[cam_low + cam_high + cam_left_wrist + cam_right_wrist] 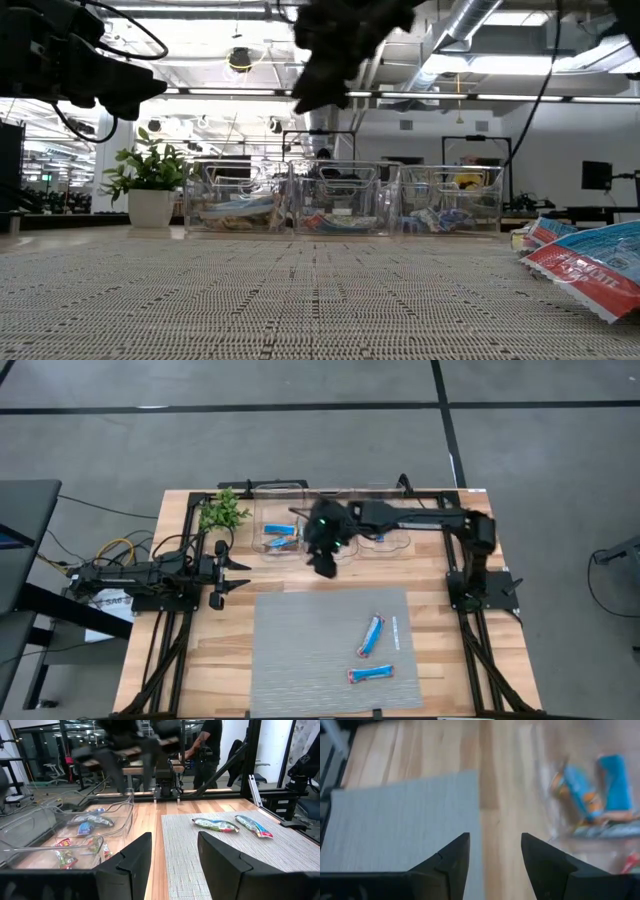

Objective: Pick and place Granola Bars by type
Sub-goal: Put the red granola bar into the middle transparent bin

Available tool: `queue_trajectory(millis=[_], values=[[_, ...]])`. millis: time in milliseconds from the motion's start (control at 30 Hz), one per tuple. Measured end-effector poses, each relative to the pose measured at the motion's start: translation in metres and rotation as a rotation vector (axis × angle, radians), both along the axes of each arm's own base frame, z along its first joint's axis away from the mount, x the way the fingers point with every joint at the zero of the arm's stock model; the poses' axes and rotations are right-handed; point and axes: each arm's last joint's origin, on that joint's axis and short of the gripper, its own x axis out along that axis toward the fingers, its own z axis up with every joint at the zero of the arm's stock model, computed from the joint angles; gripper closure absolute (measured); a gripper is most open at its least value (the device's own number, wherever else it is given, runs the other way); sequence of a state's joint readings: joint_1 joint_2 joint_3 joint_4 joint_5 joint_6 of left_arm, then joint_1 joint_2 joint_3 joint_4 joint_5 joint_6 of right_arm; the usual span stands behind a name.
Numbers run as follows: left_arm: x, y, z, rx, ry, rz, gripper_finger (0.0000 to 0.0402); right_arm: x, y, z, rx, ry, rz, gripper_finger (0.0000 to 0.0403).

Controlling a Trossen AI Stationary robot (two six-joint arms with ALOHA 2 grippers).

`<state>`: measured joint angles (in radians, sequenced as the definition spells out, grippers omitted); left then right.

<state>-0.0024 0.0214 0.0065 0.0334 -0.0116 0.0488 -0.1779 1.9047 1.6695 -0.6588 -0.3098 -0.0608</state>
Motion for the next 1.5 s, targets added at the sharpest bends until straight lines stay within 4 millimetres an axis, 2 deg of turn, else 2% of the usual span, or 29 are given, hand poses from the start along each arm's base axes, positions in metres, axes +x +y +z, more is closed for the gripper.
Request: queue_trajectory(millis=[467,833,1000,1133,1333,1500], values=[[0.000,0.000,0.000,0.000,0.000,0.000,0.0247,-0.088,0.069,-0.042,0.007,0.083,0.163,0.0233],[0.000,0.000,0.000,0.000,0.000,0.000,0.0247,-0.141,0.128,-0.077,-0.004,0.201,0.375,0.0230],[0.000,0.000,0.000,0.000,0.000,0.000,0.0247,-0.152,0.150,-0.086,-0.019,0.225,0.461,0.0232],[0.000,0.000,0.000,0.000,0.000,0.000,0.0247,-0.155,0.161,-0.088,-0.100,0.204,0.536,0.0229],[0.000,0.000,0.000,0.000,0.000,0.000,0.0247,-0.159,0.168,-0.094,-0.268,0.185,0.593,0.0225],[0.000,0.000,0.000,0.000,0.000,0.000,0.0247,-0.162,0.171,-0.107,-0.300,0.218,0.639,0.0227]])
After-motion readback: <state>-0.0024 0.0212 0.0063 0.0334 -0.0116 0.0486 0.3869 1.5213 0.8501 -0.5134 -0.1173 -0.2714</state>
